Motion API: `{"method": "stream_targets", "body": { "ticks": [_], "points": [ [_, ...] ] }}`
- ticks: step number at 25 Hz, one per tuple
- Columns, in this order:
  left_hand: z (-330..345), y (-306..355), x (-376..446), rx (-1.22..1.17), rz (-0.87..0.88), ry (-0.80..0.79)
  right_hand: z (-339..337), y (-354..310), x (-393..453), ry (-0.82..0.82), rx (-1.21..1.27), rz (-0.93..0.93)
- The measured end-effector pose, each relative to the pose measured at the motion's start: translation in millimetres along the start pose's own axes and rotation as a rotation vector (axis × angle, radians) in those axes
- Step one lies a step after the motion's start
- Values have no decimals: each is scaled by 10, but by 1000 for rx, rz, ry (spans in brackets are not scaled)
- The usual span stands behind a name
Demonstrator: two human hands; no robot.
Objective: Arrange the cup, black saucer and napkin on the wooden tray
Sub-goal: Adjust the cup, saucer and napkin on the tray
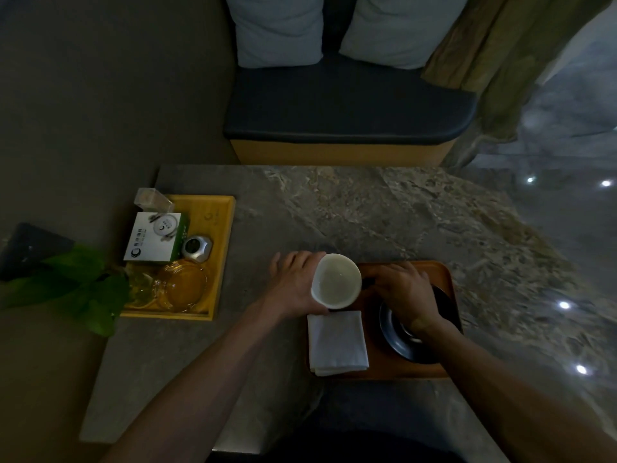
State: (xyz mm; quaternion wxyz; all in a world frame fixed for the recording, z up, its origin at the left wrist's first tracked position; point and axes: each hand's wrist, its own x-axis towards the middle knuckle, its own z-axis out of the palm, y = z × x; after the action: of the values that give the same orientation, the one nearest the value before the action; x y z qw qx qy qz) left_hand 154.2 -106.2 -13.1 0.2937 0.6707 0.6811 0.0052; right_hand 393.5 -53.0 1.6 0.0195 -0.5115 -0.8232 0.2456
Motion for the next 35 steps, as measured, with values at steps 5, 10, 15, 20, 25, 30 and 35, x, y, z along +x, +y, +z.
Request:
{"method": "stream_targets", "body": {
  "ticks": [5, 10, 15, 20, 25, 30, 35],
  "points": [
    [89, 4, -31, 15, -22, 48, -11, -7, 25, -20, -28, -2],
    [103, -5, -11, 7, -34, 40, -5, -9, 37, -4, -24, -3],
    [77, -2, 0, -1, -23, 34, 8, 21, 26, -14, -10, 0],
    [72, 8, -3, 5, -27, 18, 3, 15, 2, -6, 14, 0],
    [65, 16, -12, 13, -38, 16, 29, 22, 15, 0, -4, 13],
    [64, 23, -25, 23, -55, 0, 75, 37, 17, 11, -15, 28],
    [102, 67, -119, -21, -116, 14, 39, -24, 5, -22, -46, 48]
  ]
}}
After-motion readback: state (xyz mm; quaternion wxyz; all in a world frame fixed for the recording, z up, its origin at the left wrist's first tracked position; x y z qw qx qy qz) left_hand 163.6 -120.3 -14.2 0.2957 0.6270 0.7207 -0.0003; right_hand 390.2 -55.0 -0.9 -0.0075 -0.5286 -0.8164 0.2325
